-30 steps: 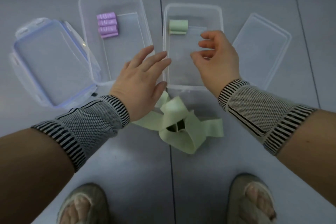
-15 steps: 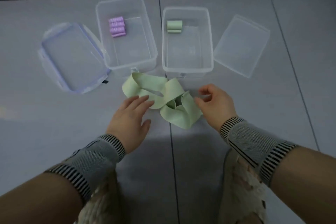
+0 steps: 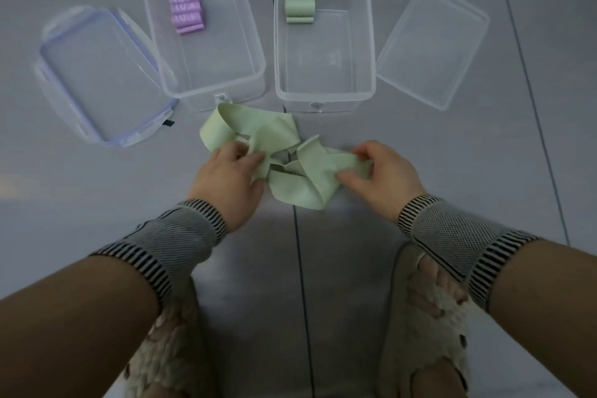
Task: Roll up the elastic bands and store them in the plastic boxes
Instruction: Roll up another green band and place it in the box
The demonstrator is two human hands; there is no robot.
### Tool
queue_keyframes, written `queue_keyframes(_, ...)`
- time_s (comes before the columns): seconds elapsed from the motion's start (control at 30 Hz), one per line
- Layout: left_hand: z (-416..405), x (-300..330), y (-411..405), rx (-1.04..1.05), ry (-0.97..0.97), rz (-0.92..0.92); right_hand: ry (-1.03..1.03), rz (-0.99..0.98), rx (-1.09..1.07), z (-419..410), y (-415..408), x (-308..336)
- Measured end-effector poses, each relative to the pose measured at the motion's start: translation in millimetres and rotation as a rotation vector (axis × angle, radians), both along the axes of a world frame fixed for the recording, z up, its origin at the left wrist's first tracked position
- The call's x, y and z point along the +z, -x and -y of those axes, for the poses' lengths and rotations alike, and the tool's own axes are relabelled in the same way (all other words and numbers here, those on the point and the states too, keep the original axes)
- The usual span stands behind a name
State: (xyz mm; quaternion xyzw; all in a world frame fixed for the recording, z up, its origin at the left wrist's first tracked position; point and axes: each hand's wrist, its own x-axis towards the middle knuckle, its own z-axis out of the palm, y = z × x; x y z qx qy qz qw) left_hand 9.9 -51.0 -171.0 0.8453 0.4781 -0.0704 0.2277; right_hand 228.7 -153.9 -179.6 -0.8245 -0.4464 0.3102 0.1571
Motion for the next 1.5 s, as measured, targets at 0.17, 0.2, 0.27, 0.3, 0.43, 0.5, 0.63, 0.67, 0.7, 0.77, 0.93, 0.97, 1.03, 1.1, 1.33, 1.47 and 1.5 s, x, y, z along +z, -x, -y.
queue_keyframes(0.17,8.3,3.4,25.2,0.079,0.103,-0.014,0.050,-0.035,0.089,-3.0,27.9,-4.7)
queue_keyframes(0.2,8.7,3.3,28.1,0.087,0.112,-0.007,0.068,-0.011,0.098,-4.7,33.1,-6.4)
queue_keyframes(0.27,8.1,3.1,32.9,0.109,0.109,0.007,0.088,0.098,0.150,-8.8,40.4,-10.0)
queue_keyframes(0.3,6.7,3.2,35.1,0.130,0.097,0.008,0.085,0.150,0.176,-11.1,40.9,-10.7)
queue_keyframes(0.43,-2.5,2.1,46.7,0.258,0.027,-0.051,-0.021,0.024,-0.155,-17.1,21.3,-10.5)
queue_keyframes(0.5,-1.7,2.2,51.2,0.255,-0.011,-0.077,-0.066,-0.226,-0.463,-15.1,4.9,-8.9)
queue_keyframes(0.63,9.0,4.7,40.1,0.175,-0.060,0.069,-0.036,-0.548,-0.723,0.4,-13.5,-7.2)
queue_keyframes(0.67,11.8,5.9,32.2,0.139,-0.055,0.124,-0.022,-0.579,-0.731,3.7,-13.7,-7.9)
queue_keyframes(0.7,14.5,7.1,22.7,0.108,-0.039,0.170,-0.019,-0.611,-0.739,6.3,-13.2,-8.8)
queue_keyframes(0.77,20.2,9.9,0.9,0.077,0.017,0.241,-0.022,-0.662,-0.746,7.9,-10.4,-9.3)
queue_keyframes(0.93,34.8,11.5,-55.1,0.113,0.236,0.234,-0.043,-0.740,-0.739,4.4,-8.3,-4.9)
queue_keyframes(0.97,37.1,9.5,-64.2,0.141,0.280,0.203,-0.046,-0.759,-0.728,4.2,-8.8,-3.4)
queue_keyframes(1.03,38.9,1.8,-75.5,0.176,0.308,0.103,-0.046,-0.776,-0.710,5.6,-10.9,-2.8)
queue_keyframes(1.1,36.8,-6.0,-76.9,0.192,0.317,0.006,-0.037,-0.769,-0.713,11.2,-15.5,-4.4)
queue_keyframes(1.33,34.7,-10.9,-63.2,0.160,0.265,0.071,0.024,-0.607,-0.821,20.0,-40.5,-13.8)
queue_keyframes(1.47,32.4,-8.2,-60.7,0.105,0.152,0.176,-0.012,-0.676,-0.936,-1.1,-44.8,-15.9)
queue_keyframes(1.5,31.7,-6.6,-59.6,0.087,0.124,0.199,-0.015,-0.688,-0.931,-4.1,-42.5,-17.7)
